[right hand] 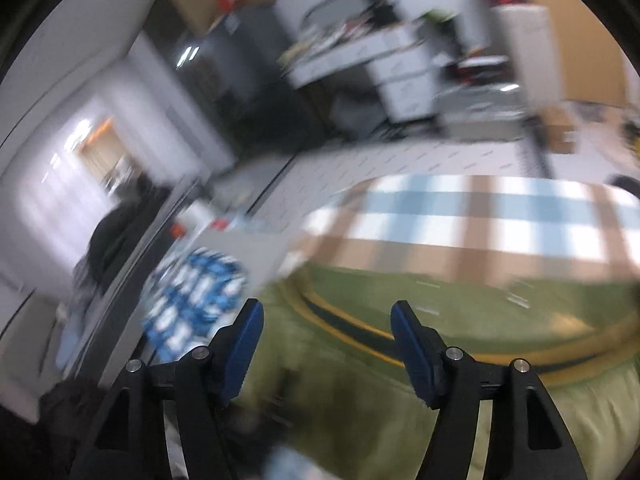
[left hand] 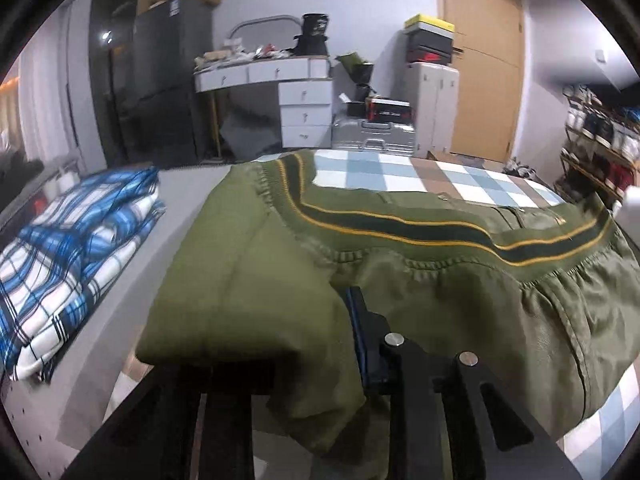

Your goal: Fold large clothes

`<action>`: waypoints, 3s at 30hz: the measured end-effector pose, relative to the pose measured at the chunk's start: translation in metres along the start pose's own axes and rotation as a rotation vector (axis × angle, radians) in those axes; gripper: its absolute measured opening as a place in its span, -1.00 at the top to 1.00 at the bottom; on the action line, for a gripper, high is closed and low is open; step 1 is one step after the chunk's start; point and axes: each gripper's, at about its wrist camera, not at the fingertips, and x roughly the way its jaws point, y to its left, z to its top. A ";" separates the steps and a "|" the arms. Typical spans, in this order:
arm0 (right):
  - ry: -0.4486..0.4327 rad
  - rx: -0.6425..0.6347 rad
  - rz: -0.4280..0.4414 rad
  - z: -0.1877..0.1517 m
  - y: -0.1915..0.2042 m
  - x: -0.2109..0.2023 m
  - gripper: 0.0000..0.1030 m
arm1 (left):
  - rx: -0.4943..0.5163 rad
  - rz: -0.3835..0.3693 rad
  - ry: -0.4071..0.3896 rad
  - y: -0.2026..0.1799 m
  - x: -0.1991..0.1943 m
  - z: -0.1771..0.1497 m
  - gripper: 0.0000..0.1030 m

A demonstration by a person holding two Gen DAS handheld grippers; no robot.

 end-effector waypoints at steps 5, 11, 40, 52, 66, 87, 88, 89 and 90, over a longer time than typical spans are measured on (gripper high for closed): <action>0.433 -0.123 -0.112 0.040 0.076 0.138 -0.40 | 0.110 0.008 -0.003 -0.015 0.003 0.003 0.61; 0.819 -0.432 -0.430 -0.011 0.113 0.259 -0.39 | 0.107 -0.017 0.001 -0.008 0.004 0.002 0.61; 0.315 -0.308 -0.010 0.045 0.073 0.077 0.82 | 0.276 0.131 -0.230 -0.012 -0.098 0.065 0.77; 0.005 -0.030 0.191 0.019 -0.026 -0.034 -0.29 | 0.088 0.313 -0.006 0.060 -0.084 0.051 0.26; -0.255 0.581 -0.066 -0.239 -0.214 -0.177 -0.42 | 0.260 0.211 0.031 0.020 -0.064 0.038 -0.33; -0.155 0.796 -0.167 -0.257 -0.235 -0.137 -0.65 | 0.406 -0.020 0.228 -0.061 0.022 0.033 -0.34; -0.183 0.812 -0.171 -0.254 -0.239 -0.136 -0.68 | 0.403 -0.030 0.235 -0.060 0.023 0.033 -0.34; -0.206 0.831 -0.170 -0.251 -0.240 -0.134 -0.78 | 0.407 -0.037 0.238 -0.061 0.024 0.032 -0.34; -0.218 0.836 -0.178 -0.248 -0.241 -0.131 -0.83 | 0.414 -0.045 0.242 -0.061 0.024 0.032 -0.36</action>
